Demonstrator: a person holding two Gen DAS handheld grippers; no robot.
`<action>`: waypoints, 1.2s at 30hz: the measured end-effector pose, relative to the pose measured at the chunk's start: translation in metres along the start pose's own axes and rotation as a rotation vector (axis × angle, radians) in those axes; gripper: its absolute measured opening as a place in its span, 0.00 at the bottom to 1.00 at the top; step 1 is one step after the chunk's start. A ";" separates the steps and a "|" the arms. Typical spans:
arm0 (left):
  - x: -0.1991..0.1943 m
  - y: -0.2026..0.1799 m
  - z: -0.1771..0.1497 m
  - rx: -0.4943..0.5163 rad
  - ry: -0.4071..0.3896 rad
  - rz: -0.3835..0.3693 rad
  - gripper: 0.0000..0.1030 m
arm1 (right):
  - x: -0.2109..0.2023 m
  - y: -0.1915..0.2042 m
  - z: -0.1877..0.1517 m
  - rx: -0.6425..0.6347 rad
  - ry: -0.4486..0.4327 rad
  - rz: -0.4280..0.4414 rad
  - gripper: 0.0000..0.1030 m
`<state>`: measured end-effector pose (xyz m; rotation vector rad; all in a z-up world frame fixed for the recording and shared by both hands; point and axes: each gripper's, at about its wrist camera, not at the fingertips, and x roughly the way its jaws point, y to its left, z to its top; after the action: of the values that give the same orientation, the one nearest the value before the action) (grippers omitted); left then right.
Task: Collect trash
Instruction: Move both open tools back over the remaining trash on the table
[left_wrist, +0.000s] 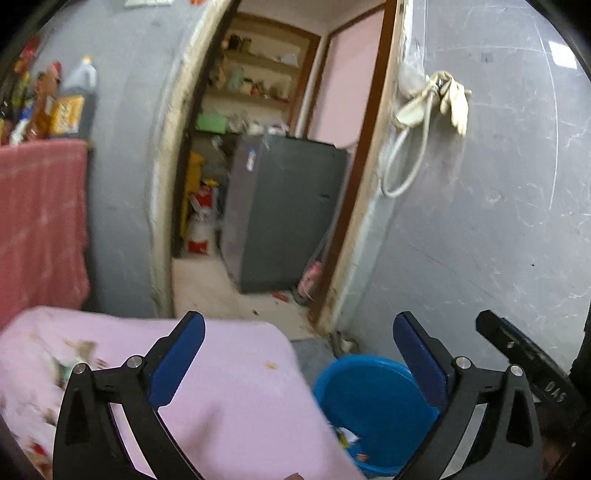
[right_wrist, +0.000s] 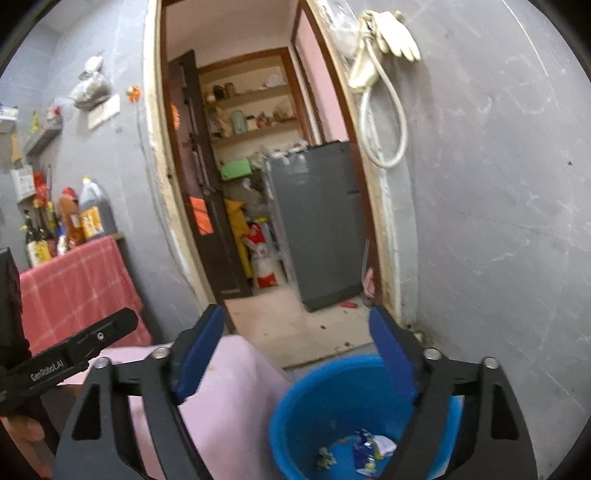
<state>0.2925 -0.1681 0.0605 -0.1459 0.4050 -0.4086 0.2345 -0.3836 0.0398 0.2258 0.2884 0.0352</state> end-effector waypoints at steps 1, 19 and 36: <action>-0.005 0.004 0.002 0.002 -0.008 0.017 0.98 | -0.001 0.005 0.001 -0.001 -0.005 0.008 0.89; -0.104 0.087 -0.005 -0.029 -0.109 0.251 0.98 | -0.003 0.111 0.001 -0.089 -0.094 0.240 1.00; -0.149 0.163 -0.043 -0.111 -0.060 0.426 0.98 | 0.019 0.175 -0.043 -0.149 0.009 0.336 1.00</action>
<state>0.2074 0.0393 0.0387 -0.1741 0.3880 0.0382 0.2397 -0.2030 0.0342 0.1244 0.2535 0.3889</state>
